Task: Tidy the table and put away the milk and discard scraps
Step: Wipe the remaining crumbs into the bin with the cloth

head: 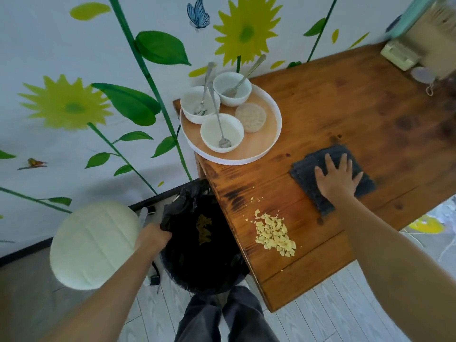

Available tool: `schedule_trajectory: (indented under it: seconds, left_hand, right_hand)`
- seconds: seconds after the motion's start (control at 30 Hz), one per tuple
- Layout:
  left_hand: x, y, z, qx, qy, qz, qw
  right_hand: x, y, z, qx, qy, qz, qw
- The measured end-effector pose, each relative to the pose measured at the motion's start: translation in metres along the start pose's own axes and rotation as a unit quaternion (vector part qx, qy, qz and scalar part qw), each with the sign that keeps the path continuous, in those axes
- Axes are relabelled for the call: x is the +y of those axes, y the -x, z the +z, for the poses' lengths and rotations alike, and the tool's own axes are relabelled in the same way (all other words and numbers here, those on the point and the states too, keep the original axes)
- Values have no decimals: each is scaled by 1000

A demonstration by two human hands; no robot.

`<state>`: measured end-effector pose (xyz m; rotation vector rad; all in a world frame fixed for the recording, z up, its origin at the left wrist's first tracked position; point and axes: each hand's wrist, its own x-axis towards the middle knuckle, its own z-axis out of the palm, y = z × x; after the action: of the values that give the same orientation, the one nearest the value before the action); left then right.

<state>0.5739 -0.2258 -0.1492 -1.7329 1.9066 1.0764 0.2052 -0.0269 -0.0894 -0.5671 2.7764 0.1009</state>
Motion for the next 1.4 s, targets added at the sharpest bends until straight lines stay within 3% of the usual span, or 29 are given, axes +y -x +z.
schedule_trajectory:
  seconds: [0.07,0.13,0.37,0.5,0.57,0.67,0.77,0.87,1.03,1.17,1.4]
  left_hand:
    - [-2,-1,1,1,-2,-10,1000]
    - [-2,-2,2,2,-4,-15,1000]
    - [0,-1,4,5,-11,-12,1000]
    - [-1,0,3,5,-12,-11,1000]
    - [-1,1,3,2,-8,-6,1000]
    - [-2,1,4,3,5,-3,1000]
    - [-4,3,3,5,6,-4,1000]
    - [-4,6,4,7,5,1,1000]
    - [-5,9,4,15,-1,12,1000]
    - [-4,11,3,10,2,15,1000]
    - [-2,11,0,7,-6,15,1000]
  right_hand:
    - [-2,-2,5,-68,6,-3,998]
    - [-4,2,13,-74,9,-12,997]
    - [-24,39,33,0,-7,-19,1000]
    - [-29,54,35,116,-8,-42,992]
    - [-22,49,33,143,3,-7,990]
    - [-10,41,29,68,-62,119,989]
    - [-10,39,27,54,-116,162,978]
    - [-18,39,24,102,-121,158,975]
    - [-50,57,17,138,-273,134,943]
    - [-70,70,3,167,-327,121,922]
    - [-49,75,-33,277,-237,51,930]
